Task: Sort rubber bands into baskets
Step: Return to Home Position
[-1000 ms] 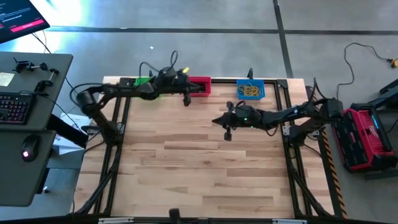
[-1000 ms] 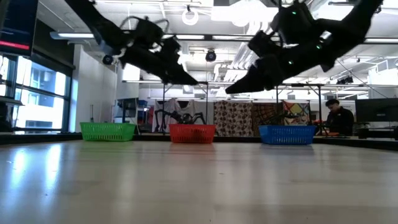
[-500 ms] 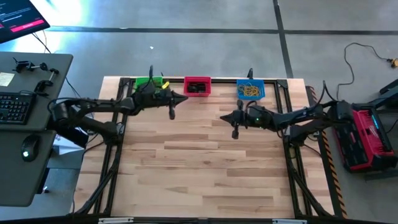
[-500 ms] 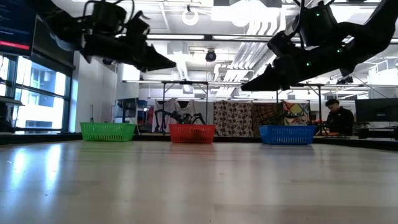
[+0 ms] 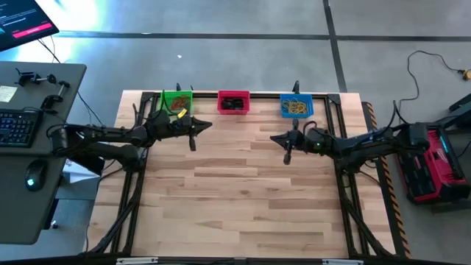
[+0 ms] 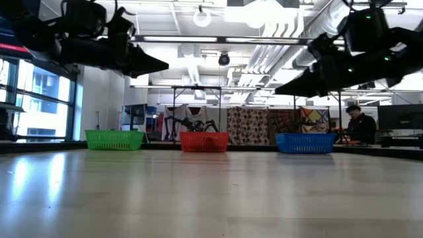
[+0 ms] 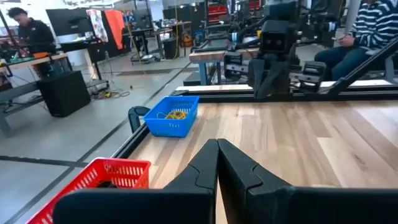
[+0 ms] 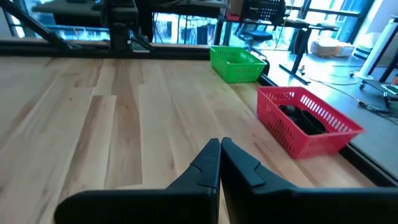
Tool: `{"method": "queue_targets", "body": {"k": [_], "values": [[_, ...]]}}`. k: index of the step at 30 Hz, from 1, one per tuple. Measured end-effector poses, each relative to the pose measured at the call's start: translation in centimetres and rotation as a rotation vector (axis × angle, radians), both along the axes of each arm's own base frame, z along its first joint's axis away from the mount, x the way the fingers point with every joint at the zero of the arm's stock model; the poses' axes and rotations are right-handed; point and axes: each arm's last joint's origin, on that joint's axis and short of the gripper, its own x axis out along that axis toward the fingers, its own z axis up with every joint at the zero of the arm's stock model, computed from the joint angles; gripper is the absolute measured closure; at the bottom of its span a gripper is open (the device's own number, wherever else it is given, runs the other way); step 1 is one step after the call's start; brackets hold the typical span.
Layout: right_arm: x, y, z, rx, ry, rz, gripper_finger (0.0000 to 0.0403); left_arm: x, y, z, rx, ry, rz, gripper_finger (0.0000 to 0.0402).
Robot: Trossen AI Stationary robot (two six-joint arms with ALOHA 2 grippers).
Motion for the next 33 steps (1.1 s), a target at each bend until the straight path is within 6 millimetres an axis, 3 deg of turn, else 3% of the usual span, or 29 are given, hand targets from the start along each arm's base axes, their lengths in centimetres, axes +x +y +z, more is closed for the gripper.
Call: {"method": "queue_targets", "body": {"k": [16, 23, 33], "values": [[-5.3, 2.0, -1.2, 0.017, -0.053, -0.121, 0.0403, -2.1, -1.1, 0.4, 0.021, -0.044, 0.015, 0.0401], [-6.5, 2.5, -1.3, 0.039, -0.006, -0.064, 0.0403, -2.2, -0.9, 0.2, 0.014, -0.021, 0.025, 0.0401], [-8.7, 1.7, -0.4, 0.039, -0.062, 0.007, 0.0403, -2.3, -1.1, 0.2, 0.026, -0.013, -0.013, 0.0401]]}}
